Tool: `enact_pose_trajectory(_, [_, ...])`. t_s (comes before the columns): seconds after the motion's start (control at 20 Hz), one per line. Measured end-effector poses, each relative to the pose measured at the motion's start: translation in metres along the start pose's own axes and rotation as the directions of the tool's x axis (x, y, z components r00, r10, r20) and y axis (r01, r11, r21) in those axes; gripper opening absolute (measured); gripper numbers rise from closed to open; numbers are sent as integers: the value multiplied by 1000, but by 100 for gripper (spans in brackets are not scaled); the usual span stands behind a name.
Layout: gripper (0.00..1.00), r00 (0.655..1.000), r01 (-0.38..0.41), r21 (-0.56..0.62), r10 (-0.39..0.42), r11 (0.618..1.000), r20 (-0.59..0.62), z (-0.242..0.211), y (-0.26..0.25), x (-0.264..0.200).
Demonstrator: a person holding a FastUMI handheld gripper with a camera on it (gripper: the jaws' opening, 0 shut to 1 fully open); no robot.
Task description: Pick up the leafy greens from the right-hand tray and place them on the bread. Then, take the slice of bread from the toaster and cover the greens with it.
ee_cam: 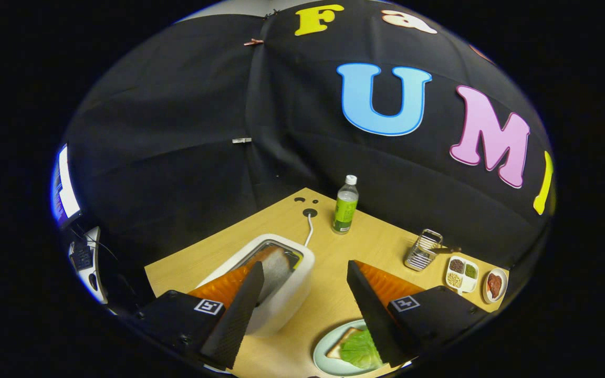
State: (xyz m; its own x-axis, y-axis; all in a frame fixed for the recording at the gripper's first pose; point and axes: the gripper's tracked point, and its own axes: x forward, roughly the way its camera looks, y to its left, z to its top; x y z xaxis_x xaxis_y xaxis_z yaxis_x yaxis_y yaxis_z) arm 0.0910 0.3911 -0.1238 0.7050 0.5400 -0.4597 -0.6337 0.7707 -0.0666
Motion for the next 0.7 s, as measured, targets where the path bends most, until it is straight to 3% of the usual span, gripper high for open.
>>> enact_pose_trajectory(0.25, [99, 998, -42, -37, 40, 998, -50, -15, 44, 36])
enact_pose_trajectory(0.55, [97, 991, 42, -87, -53, 995, -120, -43, 42, 70])
enact_pose_trajectory(0.65, [94, 990, 54, -79, -64, 995, -124, -44, 43, 77])
enact_pose_trajectory(0.7, [86, 990, 57, -78, -67, 995, -125, -44, 42, 78])
